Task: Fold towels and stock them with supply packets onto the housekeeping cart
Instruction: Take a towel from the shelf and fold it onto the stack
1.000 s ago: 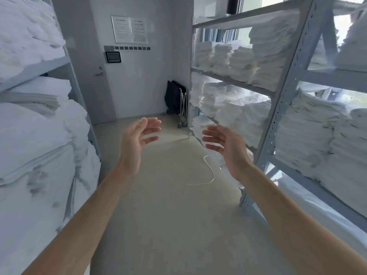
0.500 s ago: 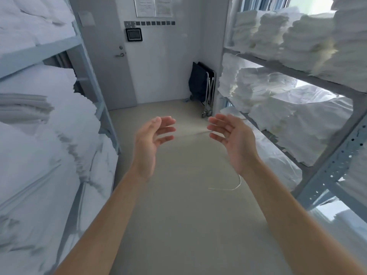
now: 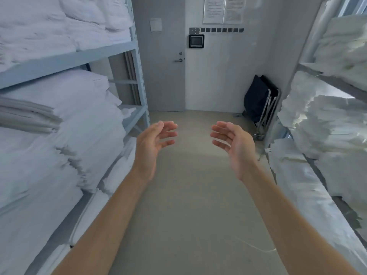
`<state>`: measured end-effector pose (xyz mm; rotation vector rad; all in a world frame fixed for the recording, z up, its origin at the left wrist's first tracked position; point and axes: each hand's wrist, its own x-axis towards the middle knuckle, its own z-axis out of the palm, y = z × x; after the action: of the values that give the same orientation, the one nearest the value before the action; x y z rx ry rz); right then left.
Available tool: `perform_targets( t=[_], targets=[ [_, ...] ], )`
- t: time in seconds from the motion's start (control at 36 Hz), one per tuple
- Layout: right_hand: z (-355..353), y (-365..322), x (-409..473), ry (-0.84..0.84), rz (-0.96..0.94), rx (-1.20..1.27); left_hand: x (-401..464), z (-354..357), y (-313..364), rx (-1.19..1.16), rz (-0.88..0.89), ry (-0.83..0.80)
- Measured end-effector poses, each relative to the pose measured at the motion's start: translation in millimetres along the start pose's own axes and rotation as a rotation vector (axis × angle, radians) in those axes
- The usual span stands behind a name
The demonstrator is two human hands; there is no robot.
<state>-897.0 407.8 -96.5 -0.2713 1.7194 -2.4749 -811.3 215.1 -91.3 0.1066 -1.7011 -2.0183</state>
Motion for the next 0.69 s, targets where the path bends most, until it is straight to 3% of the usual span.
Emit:
perform_targets(
  t=[0.25,0.69],
  targets=[
    [7,28,128,-0.176,0.082,0.047,90,20,-39,0.037,0.006,0.187],
    [24,77,419,-0.222,0.164,-0.010,372,61,-165,-0.097,-0.051,0.237]
  ],
)
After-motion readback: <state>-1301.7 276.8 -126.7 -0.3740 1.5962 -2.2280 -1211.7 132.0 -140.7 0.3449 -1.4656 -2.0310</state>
